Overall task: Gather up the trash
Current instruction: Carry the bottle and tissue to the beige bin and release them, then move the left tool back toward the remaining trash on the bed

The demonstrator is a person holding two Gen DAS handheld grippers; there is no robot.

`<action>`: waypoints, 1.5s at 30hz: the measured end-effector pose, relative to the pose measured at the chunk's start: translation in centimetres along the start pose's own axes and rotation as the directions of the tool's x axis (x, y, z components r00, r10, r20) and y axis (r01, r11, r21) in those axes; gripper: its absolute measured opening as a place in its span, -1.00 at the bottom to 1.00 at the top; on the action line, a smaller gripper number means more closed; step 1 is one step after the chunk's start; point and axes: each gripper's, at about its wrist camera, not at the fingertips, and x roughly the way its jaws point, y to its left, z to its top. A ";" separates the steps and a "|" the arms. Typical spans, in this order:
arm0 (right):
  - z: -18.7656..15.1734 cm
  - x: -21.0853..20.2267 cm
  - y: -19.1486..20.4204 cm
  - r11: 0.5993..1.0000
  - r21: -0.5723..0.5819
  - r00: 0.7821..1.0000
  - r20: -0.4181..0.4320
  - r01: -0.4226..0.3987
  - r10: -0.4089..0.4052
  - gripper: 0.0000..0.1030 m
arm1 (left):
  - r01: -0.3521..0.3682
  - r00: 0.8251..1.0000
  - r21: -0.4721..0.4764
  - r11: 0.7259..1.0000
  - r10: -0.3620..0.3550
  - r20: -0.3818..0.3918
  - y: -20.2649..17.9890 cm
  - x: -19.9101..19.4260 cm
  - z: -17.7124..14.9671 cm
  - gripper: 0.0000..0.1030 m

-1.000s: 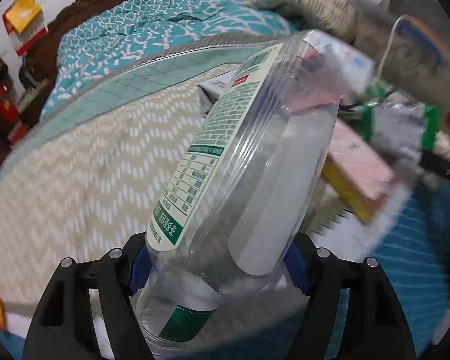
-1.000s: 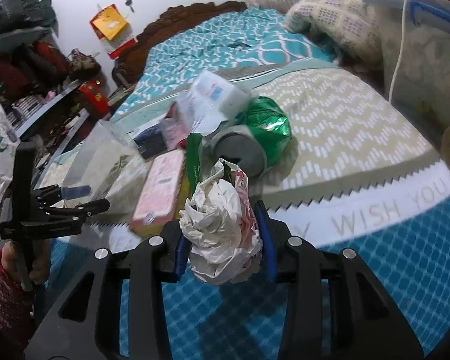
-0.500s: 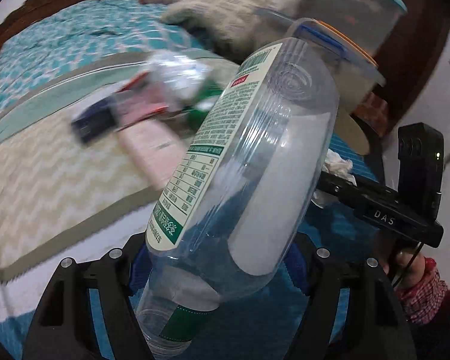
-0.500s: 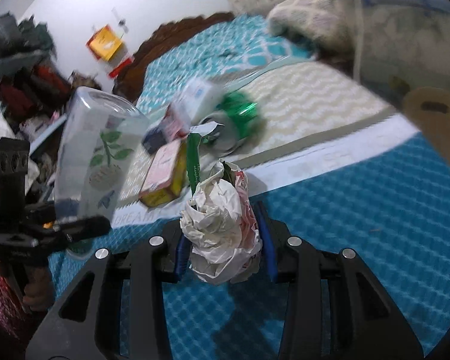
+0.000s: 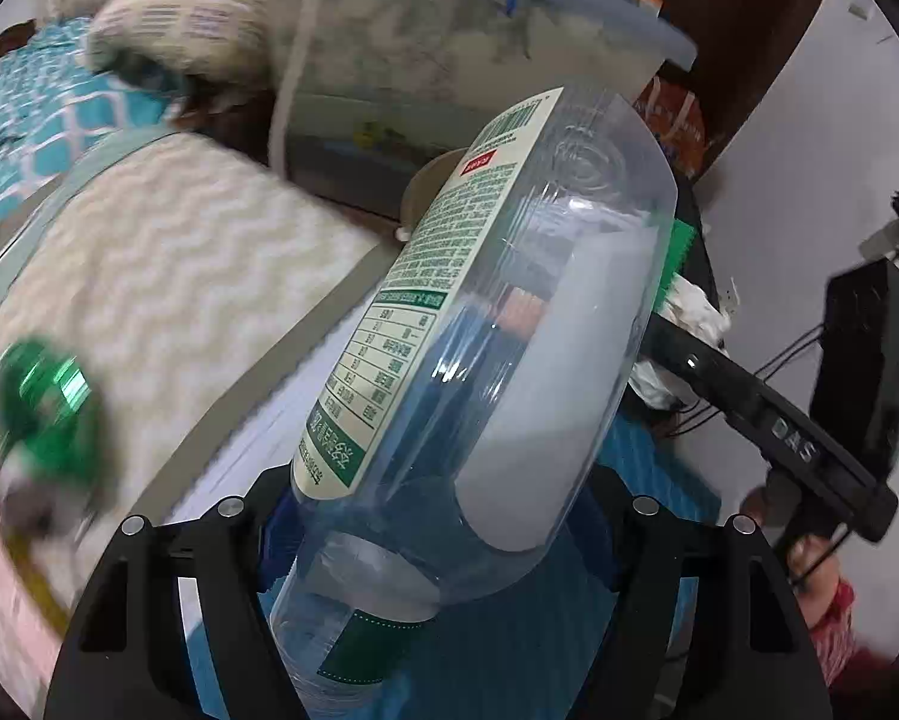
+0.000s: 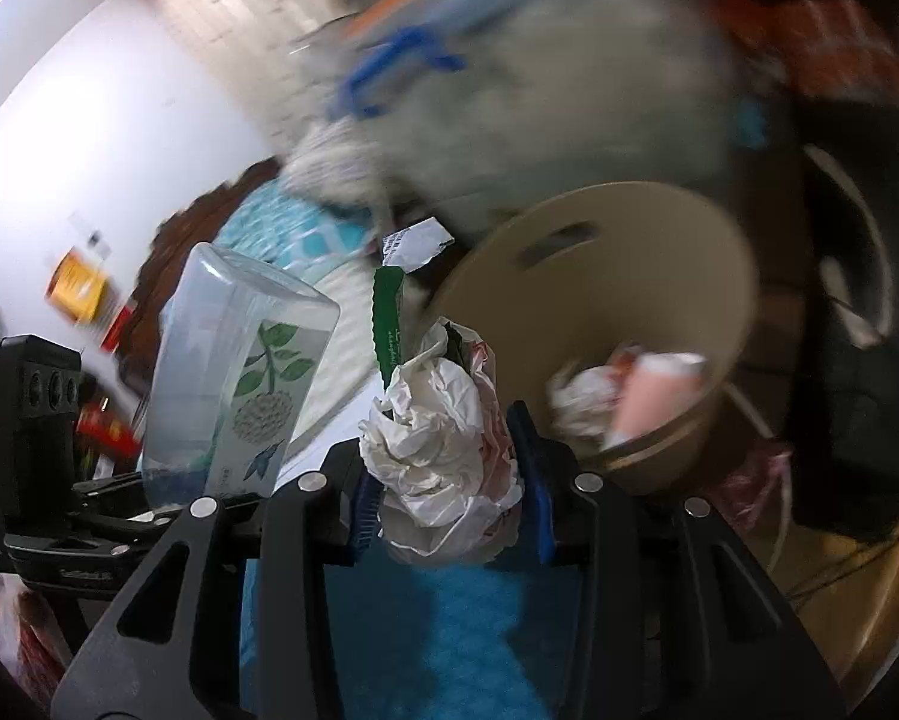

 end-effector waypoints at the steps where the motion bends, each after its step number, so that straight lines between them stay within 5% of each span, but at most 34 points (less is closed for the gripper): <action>1: 0.5 0.1 -1.0 1.000 0.024 1.000 0.001 0.008 -0.008 -0.13 | -0.005 1.000 0.000 1.000 0.005 -0.019 -0.6 1.2 1.2 0.34; 4: 2.2 0.7 -3.2 0.996 0.086 0.999 0.001 0.037 -0.037 0.10 | -0.005 0.998 -0.015 1.000 0.004 -0.066 -1.5 4.3 4.0 0.36; 6: 2.6 1.0 -3.8 0.993 0.111 0.999 0.009 0.048 -0.049 0.62 | -0.025 0.996 -0.021 0.999 0.023 -0.087 -2.2 6.2 5.6 0.54; 10: 2.8 0.4 -4.0 0.992 0.117 0.996 0.076 0.037 -0.046 0.62 | -0.045 0.996 -0.024 0.999 0.043 -0.077 -2.8 6.7 6.7 0.60; 15: 2.2 -1.1 -3.1 0.995 0.089 0.986 0.154 0.049 -0.063 0.62 | -0.061 0.997 -0.021 0.998 0.062 0.038 -1.9 1.9 5.3 0.62; 20: 1.5 -2.7 -0.1 0.999 0.040 0.975 0.224 0.002 -0.011 0.46 | -0.059 0.981 -0.076 0.995 0.072 0.181 1.5 -5.2 1.2 0.63; 24: 0.5 -2.5 4.3 0.996 -0.071 0.979 0.197 -0.047 0.061 0.31 | -0.093 0.954 -0.171 0.981 0.137 0.266 5.6 -10.3 -4.5 0.68; 28: -1.1 -0.5 9.3 0.978 -0.177 0.987 0.096 -0.110 0.128 0.28 | -0.211 0.914 -0.330 0.920 0.306 0.268 10.9 -13.7 -10.4 0.68; 32: -2.8 3.1 14.0 0.947 -0.220 0.972 -0.084 -0.234 0.220 0.28 | -0.337 0.879 -0.480 0.810 0.454 0.149 16.2 -14.3 -15.1 0.68; 35: -3.1 6.6 18.9 0.902 -0.263 0.931 -0.225 -0.342 0.288 0.27 | -0.328 0.892 -0.552 0.766 0.444 0.086 19.4 -14.2 -17.7 0.68; 39: -3.8 10.1 26.0 0.825 -0.369 0.889 -0.334 -0.429 0.313 0.27 | -0.280 0.896 -0.608 0.743 0.430 0.112 21.2 -15.0 -19.3 0.68; 45: -6.3 16.3 36.0 0.688 -0.578 0.887 -0.404 -0.438 0.225 0.15 | -0.266 0.892 -0.663 0.700 0.439 0.106 24.5 -16.0 -21.9 0.68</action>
